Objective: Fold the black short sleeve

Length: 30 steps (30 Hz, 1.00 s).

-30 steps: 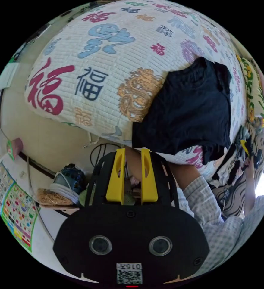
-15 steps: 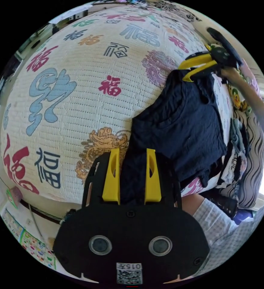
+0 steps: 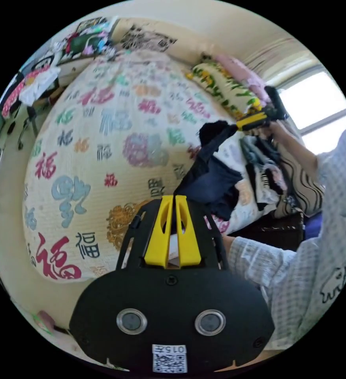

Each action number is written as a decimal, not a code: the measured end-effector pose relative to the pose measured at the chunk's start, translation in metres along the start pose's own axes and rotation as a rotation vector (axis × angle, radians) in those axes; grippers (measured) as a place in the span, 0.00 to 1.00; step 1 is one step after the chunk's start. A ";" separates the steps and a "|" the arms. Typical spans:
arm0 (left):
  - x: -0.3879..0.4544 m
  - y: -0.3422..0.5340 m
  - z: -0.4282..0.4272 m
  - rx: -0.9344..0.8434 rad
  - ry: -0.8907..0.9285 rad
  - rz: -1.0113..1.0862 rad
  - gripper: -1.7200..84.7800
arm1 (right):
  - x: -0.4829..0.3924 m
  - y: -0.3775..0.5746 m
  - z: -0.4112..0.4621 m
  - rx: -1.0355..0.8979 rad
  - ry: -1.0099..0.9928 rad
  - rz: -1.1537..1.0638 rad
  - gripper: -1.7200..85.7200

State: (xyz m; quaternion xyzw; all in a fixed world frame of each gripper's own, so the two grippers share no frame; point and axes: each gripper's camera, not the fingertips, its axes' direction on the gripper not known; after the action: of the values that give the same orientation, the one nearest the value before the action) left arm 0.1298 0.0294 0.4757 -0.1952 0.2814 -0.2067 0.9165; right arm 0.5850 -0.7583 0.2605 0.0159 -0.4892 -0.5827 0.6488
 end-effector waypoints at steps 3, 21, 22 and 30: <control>0.044 0.002 -0.060 0.088 0.046 0.139 0.01 | -0.057 0.072 -0.081 0.201 -0.009 0.146 0.02; 0.225 0.005 -0.254 0.232 -0.143 0.706 0.02 | -0.314 0.198 -0.297 0.433 0.412 0.378 0.02; 0.221 -0.007 -0.249 0.245 -0.151 0.718 0.02 | -0.304 0.195 -0.304 0.449 0.425 0.354 0.02; 0.134 -0.163 -0.104 0.253 -0.120 0.637 0.02 | -0.058 0.128 -0.269 0.407 0.352 0.324 0.02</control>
State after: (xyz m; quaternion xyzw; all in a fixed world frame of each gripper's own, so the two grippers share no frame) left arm 0.1252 -0.1984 0.4147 0.0059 0.2457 0.0683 0.9669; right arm 0.8647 -0.8205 0.1600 0.1678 -0.4719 -0.3502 0.7915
